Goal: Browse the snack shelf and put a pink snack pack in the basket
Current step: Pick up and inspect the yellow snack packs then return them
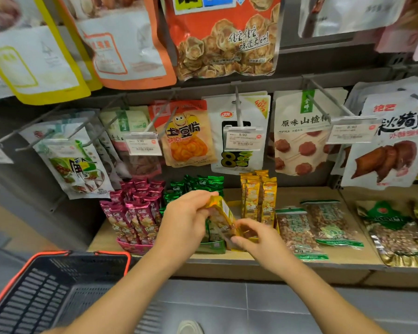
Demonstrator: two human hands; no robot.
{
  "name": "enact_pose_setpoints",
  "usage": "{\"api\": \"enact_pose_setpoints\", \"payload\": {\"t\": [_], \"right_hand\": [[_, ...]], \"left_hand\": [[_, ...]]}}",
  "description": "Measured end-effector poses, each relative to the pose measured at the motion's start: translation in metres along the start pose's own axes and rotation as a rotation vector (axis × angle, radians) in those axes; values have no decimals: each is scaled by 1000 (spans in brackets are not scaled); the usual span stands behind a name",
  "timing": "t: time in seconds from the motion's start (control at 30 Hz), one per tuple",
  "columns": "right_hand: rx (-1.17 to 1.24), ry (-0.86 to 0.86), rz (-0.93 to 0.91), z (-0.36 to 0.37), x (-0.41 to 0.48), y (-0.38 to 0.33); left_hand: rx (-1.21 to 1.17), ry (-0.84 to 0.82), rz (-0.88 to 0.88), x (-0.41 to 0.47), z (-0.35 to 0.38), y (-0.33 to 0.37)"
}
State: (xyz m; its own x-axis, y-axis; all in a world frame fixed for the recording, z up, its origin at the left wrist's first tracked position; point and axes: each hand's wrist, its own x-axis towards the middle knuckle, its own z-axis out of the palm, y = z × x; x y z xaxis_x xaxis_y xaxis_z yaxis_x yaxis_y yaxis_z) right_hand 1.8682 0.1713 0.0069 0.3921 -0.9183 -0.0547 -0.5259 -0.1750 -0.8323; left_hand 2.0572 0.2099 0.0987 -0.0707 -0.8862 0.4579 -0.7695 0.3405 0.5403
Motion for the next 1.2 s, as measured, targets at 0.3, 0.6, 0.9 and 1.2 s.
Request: {"api": "enact_pose_setpoints", "payload": {"t": [0.3,0.6,0.9,1.2], "right_hand": [[212,221,92,26,37,26],[-346,349,402,19,41,96],[-158,401,332,23,46,121],[-148,350,385,22,45,129]], "left_hand": [[383,-410,165,34,27,1],[708,-424,210,86,77,-37],[790,-445,99,123,101,-54],[896,-463,22,135,132,-61]]}}
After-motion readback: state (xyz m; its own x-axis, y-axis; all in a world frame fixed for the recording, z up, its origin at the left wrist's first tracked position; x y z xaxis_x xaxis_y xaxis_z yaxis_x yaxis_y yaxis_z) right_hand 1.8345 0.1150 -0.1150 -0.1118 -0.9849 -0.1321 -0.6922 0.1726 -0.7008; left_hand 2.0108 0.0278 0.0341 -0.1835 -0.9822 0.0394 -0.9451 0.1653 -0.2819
